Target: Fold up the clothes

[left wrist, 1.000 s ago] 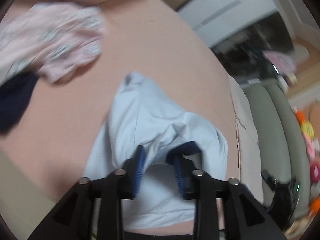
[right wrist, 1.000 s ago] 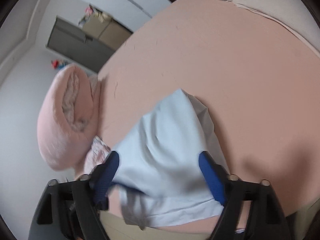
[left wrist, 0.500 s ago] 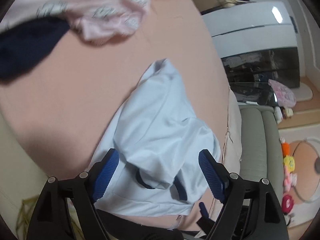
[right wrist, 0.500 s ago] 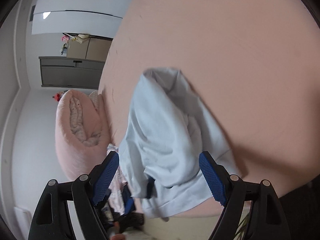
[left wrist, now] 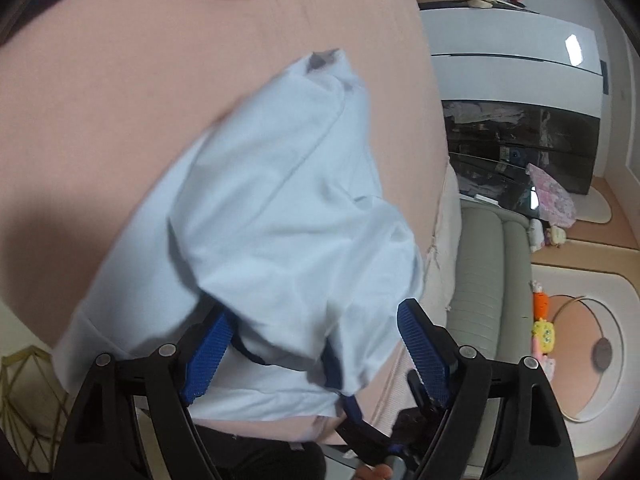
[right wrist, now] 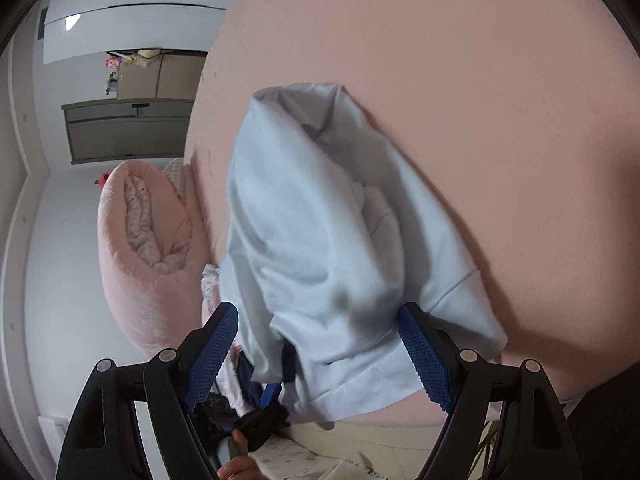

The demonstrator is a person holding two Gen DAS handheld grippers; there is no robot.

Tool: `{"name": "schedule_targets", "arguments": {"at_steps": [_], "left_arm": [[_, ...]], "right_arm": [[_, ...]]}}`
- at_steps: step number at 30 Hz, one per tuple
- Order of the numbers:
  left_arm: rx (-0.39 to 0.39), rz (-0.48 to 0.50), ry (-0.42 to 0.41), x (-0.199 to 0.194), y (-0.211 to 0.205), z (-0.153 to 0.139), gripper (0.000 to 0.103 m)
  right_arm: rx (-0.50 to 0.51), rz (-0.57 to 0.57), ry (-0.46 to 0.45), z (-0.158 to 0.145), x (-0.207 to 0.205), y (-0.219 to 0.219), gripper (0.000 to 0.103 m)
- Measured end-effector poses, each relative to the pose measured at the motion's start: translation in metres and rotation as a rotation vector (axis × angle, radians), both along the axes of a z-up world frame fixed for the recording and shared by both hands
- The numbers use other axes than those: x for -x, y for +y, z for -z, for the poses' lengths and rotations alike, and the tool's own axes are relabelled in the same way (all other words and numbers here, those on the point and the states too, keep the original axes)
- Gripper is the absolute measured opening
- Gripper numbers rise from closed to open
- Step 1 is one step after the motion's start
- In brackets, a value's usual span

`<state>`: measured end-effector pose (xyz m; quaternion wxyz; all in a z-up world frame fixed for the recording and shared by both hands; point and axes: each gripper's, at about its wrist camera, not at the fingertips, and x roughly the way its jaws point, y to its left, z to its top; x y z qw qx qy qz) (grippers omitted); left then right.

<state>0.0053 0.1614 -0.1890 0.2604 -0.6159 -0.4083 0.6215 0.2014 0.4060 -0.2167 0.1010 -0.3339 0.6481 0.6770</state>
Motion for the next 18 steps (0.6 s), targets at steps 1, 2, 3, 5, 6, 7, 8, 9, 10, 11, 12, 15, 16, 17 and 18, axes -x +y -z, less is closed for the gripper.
{"name": "schedule_targets", "arguments": {"at_steps": [1,2,3,5,6,7,8,9,10,11,12,15,16,17,18], "left_arm": [[-0.006,0.007,0.009,0.000,0.001,-0.002,0.082],[-0.012,0.010,0.015,0.000,0.002,-0.003,0.082],[-0.017,0.010,0.017,0.000,0.002,-0.003,0.082],[-0.028,0.010,0.016,0.001,0.003,-0.001,0.082],[-0.035,0.011,0.003,0.001,0.004,0.004,0.082],[-0.043,0.011,-0.011,0.001,0.004,0.009,0.082],[-0.051,0.011,-0.026,0.002,0.004,0.014,0.082],[-0.062,0.007,-0.039,0.002,0.003,0.019,0.082],[-0.079,-0.007,-0.047,0.002,0.001,0.022,0.082],[-0.097,-0.026,-0.049,0.002,-0.002,0.024,0.082],[-0.109,-0.039,-0.044,0.002,-0.004,0.025,0.082],[-0.106,-0.051,-0.002,0.002,-0.005,0.022,0.082],[-0.084,-0.041,0.014,0.002,-0.004,0.021,0.082],[-0.061,-0.027,0.030,0.001,-0.001,0.020,0.082],[-0.042,-0.017,0.046,0.000,0.002,0.019,0.081]], "right_arm": [[-0.001,0.003,0.003,0.001,0.001,0.001,0.082],[-0.001,0.005,0.012,0.002,0.002,0.002,0.082],[-0.005,0.001,0.022,0.002,0.003,0.002,0.082],[-0.022,-0.012,0.040,-0.001,0.007,0.000,0.082],[-0.031,-0.019,0.049,-0.002,0.009,0.000,0.082],[-0.037,-0.026,0.054,-0.003,0.010,0.000,0.082],[-0.042,-0.034,0.057,-0.002,0.012,0.000,0.082],[-0.047,-0.035,0.057,-0.001,0.012,0.001,0.082],[-0.051,-0.031,0.059,0.000,0.013,0.001,0.082],[-0.055,-0.027,0.061,0.001,0.013,0.001,0.082],[-0.059,-0.026,0.062,0.003,0.015,0.001,0.082],[-0.080,-0.044,0.050,0.007,0.021,-0.001,0.077],[-0.093,-0.053,0.035,0.008,0.023,-0.002,0.073],[-0.107,-0.061,0.020,0.009,0.024,-0.002,0.071],[-0.121,-0.069,0.006,0.011,0.026,-0.003,0.065]]}}
